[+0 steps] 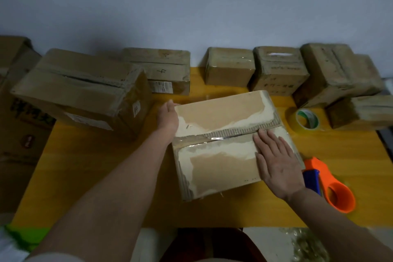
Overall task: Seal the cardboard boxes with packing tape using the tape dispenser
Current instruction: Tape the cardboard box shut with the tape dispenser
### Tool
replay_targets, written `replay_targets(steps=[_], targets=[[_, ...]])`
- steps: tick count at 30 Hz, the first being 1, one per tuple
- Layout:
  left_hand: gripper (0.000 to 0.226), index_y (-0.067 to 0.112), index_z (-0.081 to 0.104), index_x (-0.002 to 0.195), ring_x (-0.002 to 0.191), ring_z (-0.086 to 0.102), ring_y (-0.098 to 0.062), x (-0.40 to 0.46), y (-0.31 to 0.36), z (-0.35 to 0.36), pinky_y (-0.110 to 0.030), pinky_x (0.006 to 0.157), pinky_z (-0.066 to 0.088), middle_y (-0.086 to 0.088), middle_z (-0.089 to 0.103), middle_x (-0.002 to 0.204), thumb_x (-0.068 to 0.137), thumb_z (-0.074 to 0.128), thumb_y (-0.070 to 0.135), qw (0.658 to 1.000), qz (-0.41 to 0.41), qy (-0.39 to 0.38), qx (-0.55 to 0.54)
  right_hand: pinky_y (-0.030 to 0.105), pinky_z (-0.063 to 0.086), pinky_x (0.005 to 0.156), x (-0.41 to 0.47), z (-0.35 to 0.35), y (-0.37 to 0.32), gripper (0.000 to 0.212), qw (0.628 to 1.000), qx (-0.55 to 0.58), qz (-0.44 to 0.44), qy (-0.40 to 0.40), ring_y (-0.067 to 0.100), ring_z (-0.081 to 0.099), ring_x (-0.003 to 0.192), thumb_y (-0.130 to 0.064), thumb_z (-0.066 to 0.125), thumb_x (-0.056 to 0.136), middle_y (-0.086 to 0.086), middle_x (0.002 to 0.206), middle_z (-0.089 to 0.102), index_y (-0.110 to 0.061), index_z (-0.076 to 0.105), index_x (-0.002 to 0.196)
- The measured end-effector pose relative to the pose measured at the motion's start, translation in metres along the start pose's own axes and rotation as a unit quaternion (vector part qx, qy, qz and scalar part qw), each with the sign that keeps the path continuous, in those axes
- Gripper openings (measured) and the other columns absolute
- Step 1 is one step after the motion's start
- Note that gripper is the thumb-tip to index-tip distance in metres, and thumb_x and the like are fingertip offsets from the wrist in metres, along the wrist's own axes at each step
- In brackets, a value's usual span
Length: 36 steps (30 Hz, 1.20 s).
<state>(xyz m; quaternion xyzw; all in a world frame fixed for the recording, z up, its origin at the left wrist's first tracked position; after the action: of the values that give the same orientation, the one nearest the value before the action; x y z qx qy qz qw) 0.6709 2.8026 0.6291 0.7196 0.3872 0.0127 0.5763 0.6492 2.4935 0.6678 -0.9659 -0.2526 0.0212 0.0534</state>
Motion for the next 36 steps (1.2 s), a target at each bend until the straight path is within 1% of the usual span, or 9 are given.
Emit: replay_targets(steps=[4,7,9,13,15,18,21,26,36], targets=[[0.045,0.019,0.050,0.135,0.118,0.052,-0.029,0.002,0.001,-0.002,-0.043,0.102,0.043,-0.015,0.051,0.136,0.105,0.024,0.041,0.997,-0.017,-0.043,0.056,0.040,0.016,0.117,-0.001,0.000,-0.001,0.058,1.000,0.022,-0.010,0.002,0.021,0.024,0.145,-0.042,0.013,0.101,0.005,0.152,0.036,-0.014,0.039,0.145],[0.063,0.025,0.008,0.155,0.148,0.012,-0.027,-0.034,0.003,-0.009,-0.048,0.117,0.016,-0.003,0.005,0.163,0.102,0.033,0.047,0.988,0.049,-0.043,0.142,0.039,0.016,0.119,-0.002,-0.019,0.019,0.049,0.985,0.157,0.051,0.048,0.017,0.019,0.146,-0.038,0.037,0.100,0.000,0.155,0.029,-0.021,0.038,0.145],[0.079,0.028,-0.001,0.155,0.149,-0.002,-0.023,-0.087,-0.006,-0.013,-0.047,0.119,0.011,0.005,-0.012,0.162,0.096,0.047,0.050,0.971,0.141,-0.047,0.187,0.047,0.019,0.118,-0.014,-0.027,0.047,0.054,0.963,0.200,0.159,0.089,0.024,0.021,0.144,-0.030,0.050,0.096,0.007,0.155,0.027,-0.017,0.034,0.146],[0.110,0.043,-0.002,0.151,0.144,-0.026,-0.027,-0.164,-0.069,0.018,-0.052,0.117,0.009,0.011,-0.039,0.152,0.061,0.043,0.088,0.846,0.256,-0.198,0.424,0.049,0.037,0.105,-0.023,-0.007,0.048,0.074,0.957,0.203,0.209,-0.002,0.031,0.036,0.127,-0.056,0.049,0.087,0.014,0.143,0.035,-0.023,0.023,0.147],[0.104,0.051,-0.003,0.148,0.143,-0.023,-0.036,-0.156,-0.078,0.013,-0.060,0.115,0.013,0.009,-0.036,0.154,0.059,0.030,0.092,0.813,0.262,-0.178,0.488,0.050,0.035,0.108,-0.015,-0.004,0.034,0.084,0.960,0.213,0.177,-0.039,0.031,0.031,0.131,-0.068,0.048,0.079,0.012,0.146,0.028,-0.029,0.019,0.148],[0.082,0.050,-0.012,0.145,0.145,-0.015,-0.040,-0.122,-0.051,-0.011,-0.061,0.116,0.005,0.002,-0.023,0.159,0.073,0.004,0.087,0.784,0.257,-0.106,0.555,0.047,0.017,0.118,0.000,0.002,0.006,0.091,0.970,0.197,0.111,-0.087,0.030,0.000,0.146,-0.069,0.052,0.077,0.005,0.159,-0.010,-0.035,0.011,0.151],[0.069,0.048,-0.021,0.140,0.143,-0.022,-0.042,-0.100,-0.032,-0.021,-0.054,0.116,-0.007,-0.001,-0.025,0.159,0.095,0.029,0.060,0.745,0.221,-0.100,0.622,0.046,0.006,0.117,0.015,0.009,-0.022,0.084,0.985,0.121,0.032,-0.117,0.029,-0.024,0.143,-0.065,0.046,0.084,-0.004,0.155,-0.030,-0.039,0.003,0.151],[0.074,0.051,-0.014,0.146,0.137,-0.035,-0.043,-0.090,-0.025,-0.004,-0.058,0.115,-0.013,0.000,-0.033,0.155,0.087,0.023,0.075,0.775,0.225,-0.092,0.583,0.046,0.004,0.117,0.026,0.012,-0.024,0.078,0.990,0.043,0.023,-0.134,0.036,-0.027,0.141,-0.064,0.027,0.087,0.000,0.157,-0.026,-0.035,-0.006,0.151],[0.069,0.051,-0.012,0.147,0.140,-0.029,-0.043,-0.054,-0.002,0.012,-0.057,0.116,-0.003,0.000,-0.027,0.158,0.089,0.019,0.072,0.788,0.208,-0.056,0.576,0.047,0.007,0.117,0.078,0.010,-0.005,0.075,0.990,0.010,-0.004,-0.143,0.041,-0.025,0.141,-0.057,0.033,0.094,0.006,0.158,-0.023,-0.030,-0.006,0.152]])
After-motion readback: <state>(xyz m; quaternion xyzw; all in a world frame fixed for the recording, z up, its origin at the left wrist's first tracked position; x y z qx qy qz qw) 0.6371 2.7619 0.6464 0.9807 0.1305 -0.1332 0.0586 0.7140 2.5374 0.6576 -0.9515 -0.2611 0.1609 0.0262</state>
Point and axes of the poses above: each hand's wrist, its own x-axis towards the middle knuckle, its own z-axis out of the palm, y = z × x, the point moved 10 cm from there along x, towards the middle knuckle
